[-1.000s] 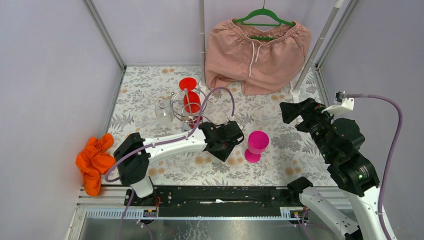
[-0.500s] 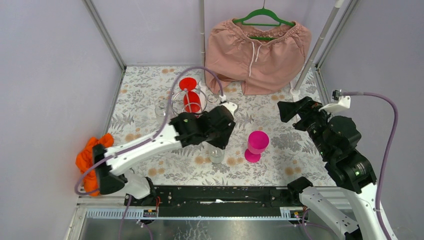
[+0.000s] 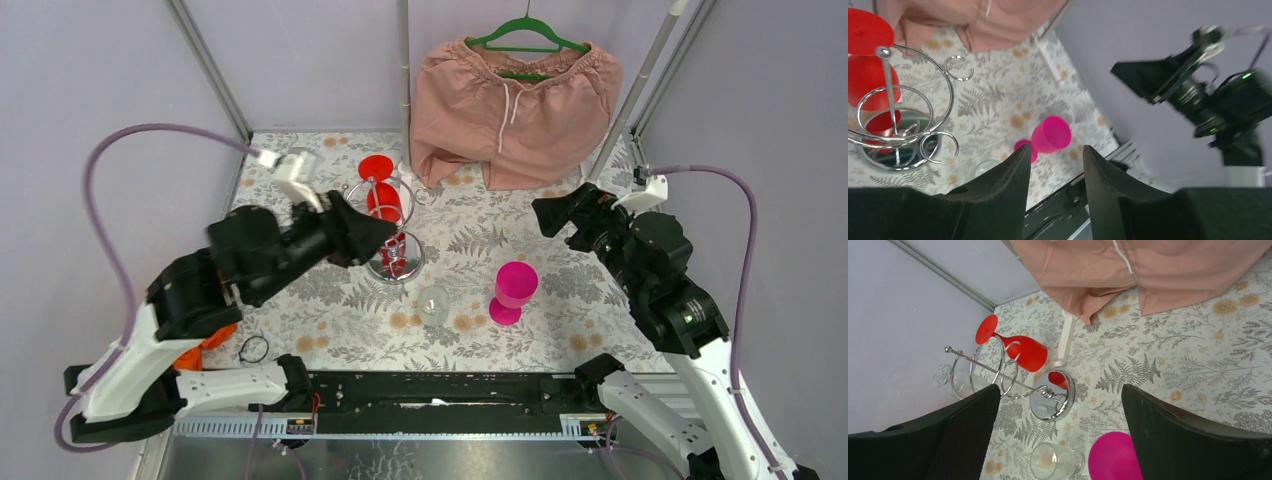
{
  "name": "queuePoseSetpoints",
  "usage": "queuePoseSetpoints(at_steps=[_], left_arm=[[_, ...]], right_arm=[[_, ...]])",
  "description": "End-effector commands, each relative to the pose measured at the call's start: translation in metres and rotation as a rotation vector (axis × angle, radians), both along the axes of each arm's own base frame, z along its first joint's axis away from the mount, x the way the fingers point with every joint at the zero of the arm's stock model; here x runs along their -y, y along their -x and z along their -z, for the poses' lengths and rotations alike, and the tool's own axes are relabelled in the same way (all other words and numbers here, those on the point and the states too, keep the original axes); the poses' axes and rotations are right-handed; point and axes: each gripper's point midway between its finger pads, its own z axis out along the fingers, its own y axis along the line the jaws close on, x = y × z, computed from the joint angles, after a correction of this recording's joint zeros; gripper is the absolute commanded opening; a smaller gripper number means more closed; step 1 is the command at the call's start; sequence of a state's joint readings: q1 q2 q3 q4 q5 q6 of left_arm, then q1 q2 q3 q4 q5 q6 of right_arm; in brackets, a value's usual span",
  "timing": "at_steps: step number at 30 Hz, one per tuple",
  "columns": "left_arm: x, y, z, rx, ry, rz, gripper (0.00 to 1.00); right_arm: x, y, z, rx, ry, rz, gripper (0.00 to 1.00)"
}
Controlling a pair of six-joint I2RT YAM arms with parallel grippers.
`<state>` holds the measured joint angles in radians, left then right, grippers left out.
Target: Take the wine glass off the wine glass rack
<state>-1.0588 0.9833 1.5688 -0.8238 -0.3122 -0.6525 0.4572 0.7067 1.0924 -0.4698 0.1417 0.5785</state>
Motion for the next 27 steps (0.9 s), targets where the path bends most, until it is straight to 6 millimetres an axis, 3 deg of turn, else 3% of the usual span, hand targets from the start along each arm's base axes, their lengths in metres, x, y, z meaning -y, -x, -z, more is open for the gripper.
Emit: queuePoseSetpoints(at_steps=[1, 6, 15, 19, 20, 26, 27], left_arm=[[-0.034, -0.005, -0.035, 0.032, 0.214, -0.151, 0.50], [-0.069, 0.004, -0.065, 0.108, 0.383, -0.201, 0.51], [-0.083, 0.022, -0.145, 0.298, 0.543, -0.125, 0.51], [-0.076, 0.022, -0.181, 0.355, 0.511, -0.099, 0.50], [-0.066, 0.018, -0.180, 0.353, 0.476, -0.094, 0.50], [-0.026, 0.002, -0.221, 0.408, 0.396, -0.047, 0.49], [-0.030, 0.005, -0.230, 0.423, 0.406, -0.045, 0.48]], right_arm=[[-0.011, -0.010, -0.013, 0.049, -0.018, -0.035, 1.00], [-0.040, -0.033, -0.016, 0.030, 0.006, -0.133, 1.00], [-0.126, -0.099, -0.003, -0.074, 0.000, -0.419, 0.98], [-0.153, -0.121, 0.006, -0.090, -0.031, -0.503, 0.89], [-0.159, -0.126, 0.010, -0.101, -0.040, -0.522, 0.87], [-0.197, -0.148, 0.021, -0.138, -0.117, -0.662, 0.76], [-0.202, -0.152, 0.024, -0.145, -0.127, -0.681, 0.72]])
